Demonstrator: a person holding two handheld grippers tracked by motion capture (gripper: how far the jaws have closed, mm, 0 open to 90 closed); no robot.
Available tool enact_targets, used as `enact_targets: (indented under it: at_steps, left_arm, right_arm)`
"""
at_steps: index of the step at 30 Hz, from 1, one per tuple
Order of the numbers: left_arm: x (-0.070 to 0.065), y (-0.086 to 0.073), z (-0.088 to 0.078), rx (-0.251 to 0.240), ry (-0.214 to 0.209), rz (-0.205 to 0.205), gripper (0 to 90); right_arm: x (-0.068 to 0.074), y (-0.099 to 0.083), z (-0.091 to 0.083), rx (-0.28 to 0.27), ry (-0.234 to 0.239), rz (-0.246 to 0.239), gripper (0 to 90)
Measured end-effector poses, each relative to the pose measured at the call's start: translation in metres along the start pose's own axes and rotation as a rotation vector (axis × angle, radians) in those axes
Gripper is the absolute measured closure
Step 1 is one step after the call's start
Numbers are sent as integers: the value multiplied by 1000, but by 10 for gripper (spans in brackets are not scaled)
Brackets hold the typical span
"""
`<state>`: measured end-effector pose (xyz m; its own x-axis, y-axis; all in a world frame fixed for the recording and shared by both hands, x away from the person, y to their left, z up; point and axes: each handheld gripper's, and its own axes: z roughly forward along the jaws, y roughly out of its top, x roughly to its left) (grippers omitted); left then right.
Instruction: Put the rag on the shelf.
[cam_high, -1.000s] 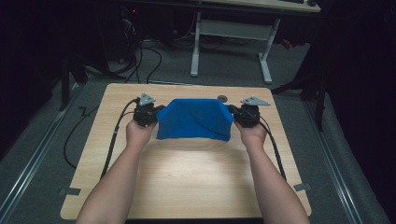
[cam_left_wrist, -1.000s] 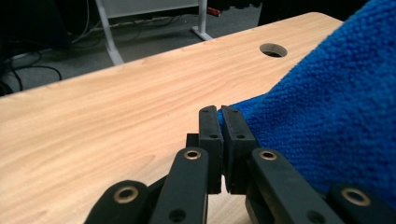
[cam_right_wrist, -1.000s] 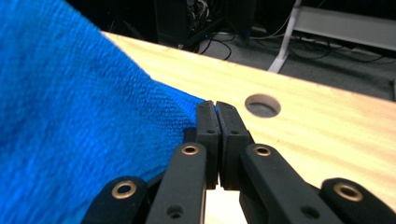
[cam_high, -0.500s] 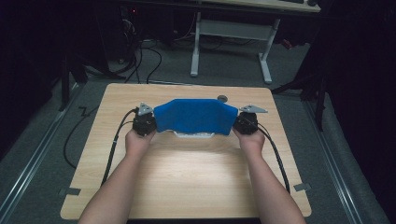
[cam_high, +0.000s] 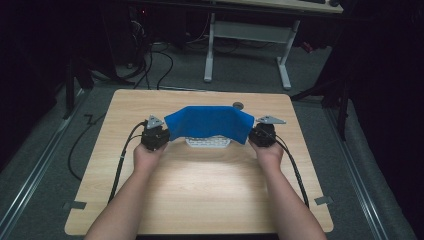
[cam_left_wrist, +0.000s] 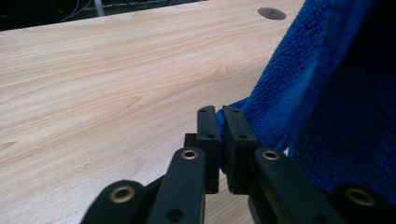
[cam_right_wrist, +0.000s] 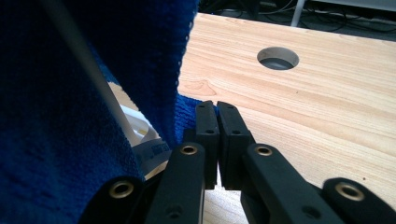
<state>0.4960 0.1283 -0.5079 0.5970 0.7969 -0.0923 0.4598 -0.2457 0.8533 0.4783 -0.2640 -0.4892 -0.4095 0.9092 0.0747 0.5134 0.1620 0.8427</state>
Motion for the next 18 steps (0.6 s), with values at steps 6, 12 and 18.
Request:
enact_targets:
  at_steps: [6, 12, 18]
  left_arm:
    - [6, 0, -4, -1, 25, -25, 719]
    - [9, -1, -10, -16, 39, -38, 677]
    - [13, -3, -14, -16, 56, -49, 653]
  right_arm:
    - [0, 2, -4, -7, -10, -9, 828]
    - [-3, 4, -11, -14, -27, -8, 793]
    - [-7, 6, -18, -23, -45, -5, 769]
